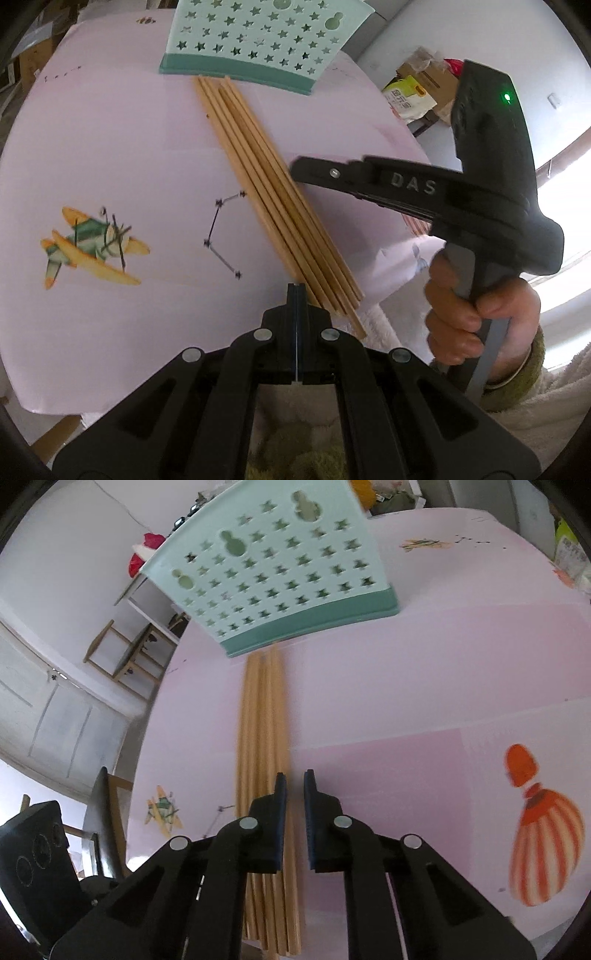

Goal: Organize utensils
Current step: 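Move the right gripper to the wooden chopsticks and close on one, then close the left gripper on another chopstick while the right pulls its chopstick free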

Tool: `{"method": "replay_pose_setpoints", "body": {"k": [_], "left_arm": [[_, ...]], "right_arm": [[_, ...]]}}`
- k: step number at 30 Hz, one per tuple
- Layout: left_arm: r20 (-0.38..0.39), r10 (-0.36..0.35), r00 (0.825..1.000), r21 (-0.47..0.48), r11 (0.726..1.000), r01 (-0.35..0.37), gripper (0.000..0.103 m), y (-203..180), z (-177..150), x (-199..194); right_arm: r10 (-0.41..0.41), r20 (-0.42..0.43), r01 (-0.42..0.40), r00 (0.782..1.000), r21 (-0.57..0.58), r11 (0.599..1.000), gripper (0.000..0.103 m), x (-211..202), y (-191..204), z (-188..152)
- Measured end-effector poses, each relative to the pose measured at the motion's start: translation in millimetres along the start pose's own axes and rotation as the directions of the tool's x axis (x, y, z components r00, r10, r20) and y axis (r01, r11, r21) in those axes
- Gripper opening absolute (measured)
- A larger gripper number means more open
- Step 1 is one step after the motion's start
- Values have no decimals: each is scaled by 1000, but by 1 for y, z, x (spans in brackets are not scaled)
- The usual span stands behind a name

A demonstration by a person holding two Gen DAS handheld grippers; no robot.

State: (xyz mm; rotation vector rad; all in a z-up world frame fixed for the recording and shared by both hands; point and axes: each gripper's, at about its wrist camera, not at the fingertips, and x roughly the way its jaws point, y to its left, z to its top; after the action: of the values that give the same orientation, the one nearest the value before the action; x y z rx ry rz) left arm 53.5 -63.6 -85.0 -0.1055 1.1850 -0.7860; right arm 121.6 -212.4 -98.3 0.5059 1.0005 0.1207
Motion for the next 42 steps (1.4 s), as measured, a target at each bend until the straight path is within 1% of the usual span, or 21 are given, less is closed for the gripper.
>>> {"method": "replay_pose_setpoints", "body": {"k": [4,9,12,14,17,19,21,24,27,31,32,33,34,36,37,39,40,42], "left_arm": [[48,46,998,-51,998,-43,0,12,12,-8],[113,86,990,-76,994,-78,8,16,25,-16],[149,104,983,-66,993,-95,12,12,31,-18],[166,119,979,-51,992,-112,16,8,41,-15],[186,148,971,-24,989,-146,17,7,48,-16],[193,165,967,-6,986,-167,18,7,51,-14],[196,180,964,8,983,-185,19,4,57,-4],[200,227,953,36,971,-238,19,1,62,3],[207,307,929,70,943,-327,19,-2,63,9],[215,362,907,74,920,-385,19,2,63,12],[205,377,903,72,915,-398,19,4,63,13],[207,365,908,64,921,-385,19,7,63,11],[202,345,917,52,931,-361,19,9,64,9],[203,308,930,33,947,-320,19,11,65,6],[210,294,933,28,952,-306,19,10,66,6],[219,279,935,29,956,-292,20,9,68,7],[221,283,933,35,954,-298,22,8,68,8],[219,308,926,48,944,-325,23,6,69,12]], "right_arm": [[-10,3,10,1000,-25,1000,10,-3,-4,1],[14,-5,-15,1000,-90,996,10,3,10,3],[-8,-4,7,1000,-143,990,10,7,20,4],[-15,-9,14,1000,-172,985,11,10,24,5],[-41,-1,40,999,-215,976,11,11,29,6],[-80,10,80,997,-235,969,9,11,28,6],[-82,16,84,996,-234,969,7,11,24,7],[-90,25,93,996,-227,969,7,9,19,9],[-119,44,126,992,-225,966,7,7,15,9],[-116,49,124,992,-204,971,7,4,8,9],[-117,50,124,992,-202,971,7,3,6,8],[-114,51,122,992,-197,973,7,2,6,8],[-112,52,120,992,-195,973,7,2,5,8],[-116,55,125,992,-197,972,7,2,5,8],[-119,56,128,991,-199,972,7,2,6,8],[-122,58,132,991,-199,971,7,1,5,8],[-122,58,131,991,-198,971,7,1,5,8],[-120,58,129,991,-195,972,7,1,5,8]]}}
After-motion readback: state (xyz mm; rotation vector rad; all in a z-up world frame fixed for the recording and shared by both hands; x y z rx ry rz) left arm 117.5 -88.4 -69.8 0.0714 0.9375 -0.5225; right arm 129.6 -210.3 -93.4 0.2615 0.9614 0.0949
